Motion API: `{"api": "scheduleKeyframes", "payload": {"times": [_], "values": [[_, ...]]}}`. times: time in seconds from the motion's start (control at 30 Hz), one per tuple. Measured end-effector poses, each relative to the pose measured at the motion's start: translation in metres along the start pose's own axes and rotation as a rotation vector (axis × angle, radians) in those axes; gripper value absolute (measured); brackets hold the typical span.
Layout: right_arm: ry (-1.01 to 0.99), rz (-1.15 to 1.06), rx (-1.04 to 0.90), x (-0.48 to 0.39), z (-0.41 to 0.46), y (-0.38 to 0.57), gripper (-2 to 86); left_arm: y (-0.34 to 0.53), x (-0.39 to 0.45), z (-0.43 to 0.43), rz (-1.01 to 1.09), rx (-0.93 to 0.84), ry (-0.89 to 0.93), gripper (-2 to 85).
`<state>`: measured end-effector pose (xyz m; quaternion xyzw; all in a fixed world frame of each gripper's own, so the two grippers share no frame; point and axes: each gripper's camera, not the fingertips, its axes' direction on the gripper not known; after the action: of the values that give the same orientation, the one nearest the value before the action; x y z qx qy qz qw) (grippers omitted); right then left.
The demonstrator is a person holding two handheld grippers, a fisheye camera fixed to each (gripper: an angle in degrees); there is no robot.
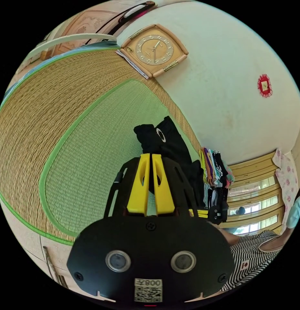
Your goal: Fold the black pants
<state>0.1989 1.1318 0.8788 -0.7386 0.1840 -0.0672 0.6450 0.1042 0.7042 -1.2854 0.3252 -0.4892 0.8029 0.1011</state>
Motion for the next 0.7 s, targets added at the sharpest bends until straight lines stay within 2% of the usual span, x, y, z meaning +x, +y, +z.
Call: {"api": "scheduleKeyframes", "payload": {"times": [0.37,0.7], "values": [[-0.094,-0.018,-0.033,-0.033,0.0,0.02,0.2,0.114,-0.059,-0.059,-0.175,0.018,0.005,1.0],[-0.127,0.045,-0.007,-0.043,0.003,0.034,0.4,0.128,-0.055,-0.068,-0.161,-0.05,-0.079,1.3]]}}
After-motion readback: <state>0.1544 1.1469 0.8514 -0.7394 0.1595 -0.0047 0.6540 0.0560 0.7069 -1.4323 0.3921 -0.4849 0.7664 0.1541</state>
